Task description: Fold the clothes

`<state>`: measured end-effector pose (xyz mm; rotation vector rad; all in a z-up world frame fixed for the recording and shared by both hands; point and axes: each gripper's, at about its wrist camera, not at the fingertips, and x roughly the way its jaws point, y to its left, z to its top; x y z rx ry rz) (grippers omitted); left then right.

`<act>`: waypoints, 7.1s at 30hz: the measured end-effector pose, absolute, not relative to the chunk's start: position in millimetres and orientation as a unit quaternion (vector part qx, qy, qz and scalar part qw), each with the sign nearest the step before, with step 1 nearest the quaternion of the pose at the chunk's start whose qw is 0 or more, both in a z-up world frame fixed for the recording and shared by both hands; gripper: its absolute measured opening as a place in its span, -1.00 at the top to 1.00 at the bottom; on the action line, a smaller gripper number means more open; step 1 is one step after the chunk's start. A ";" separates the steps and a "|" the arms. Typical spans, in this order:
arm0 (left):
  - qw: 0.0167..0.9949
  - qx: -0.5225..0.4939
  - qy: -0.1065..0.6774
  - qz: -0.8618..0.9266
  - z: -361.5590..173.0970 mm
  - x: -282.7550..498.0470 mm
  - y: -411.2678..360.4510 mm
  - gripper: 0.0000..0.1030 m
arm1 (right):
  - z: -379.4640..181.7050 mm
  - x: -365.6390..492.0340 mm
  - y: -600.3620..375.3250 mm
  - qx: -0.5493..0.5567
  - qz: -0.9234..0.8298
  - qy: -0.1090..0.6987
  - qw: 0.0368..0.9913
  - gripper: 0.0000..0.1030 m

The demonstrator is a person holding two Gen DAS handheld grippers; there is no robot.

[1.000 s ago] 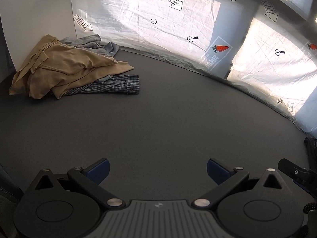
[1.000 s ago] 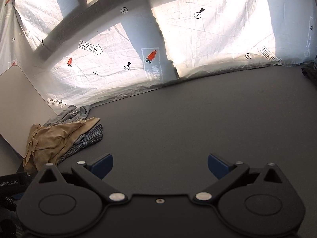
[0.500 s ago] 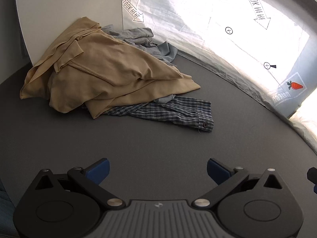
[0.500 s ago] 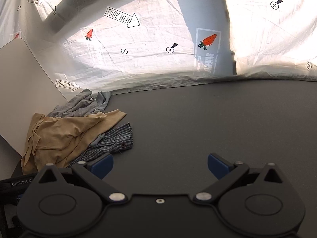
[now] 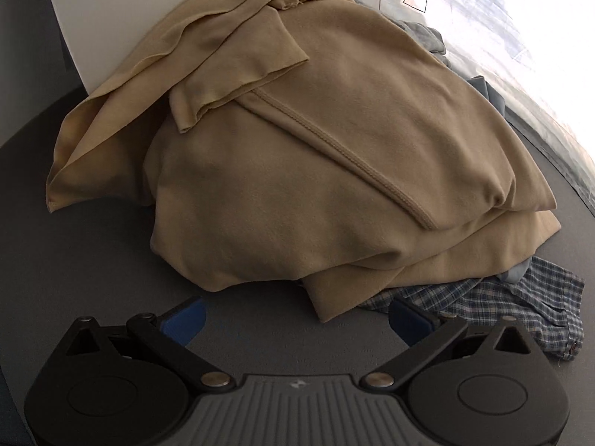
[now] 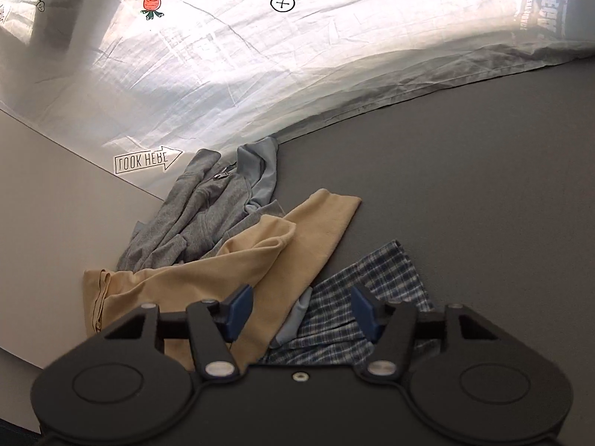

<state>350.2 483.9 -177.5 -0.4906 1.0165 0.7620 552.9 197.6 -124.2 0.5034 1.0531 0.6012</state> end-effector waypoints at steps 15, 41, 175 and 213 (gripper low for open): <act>0.754 -0.271 0.465 0.376 -209.4 347.3 517.0 -1.00 | -173.4 604.1 291.9 0.336 0.298 0.561 0.695 -0.31; 0.840 -0.263 0.395 0.263 -97.1 289.7 356.2 -1.00 | -24.6 454.1 13.5 0.093 0.184 0.271 0.940 0.90; 0.992 -0.060 -0.100 0.056 220.7 292.2 63.4 0.95 | 200.7 355.2 -329.0 0.259 0.145 -0.081 0.951 0.96; 0.838 -0.202 0.429 0.270 -102.8 271.2 217.8 0.95 | -38.5 531.4 -56.8 0.137 0.271 0.351 0.886 0.89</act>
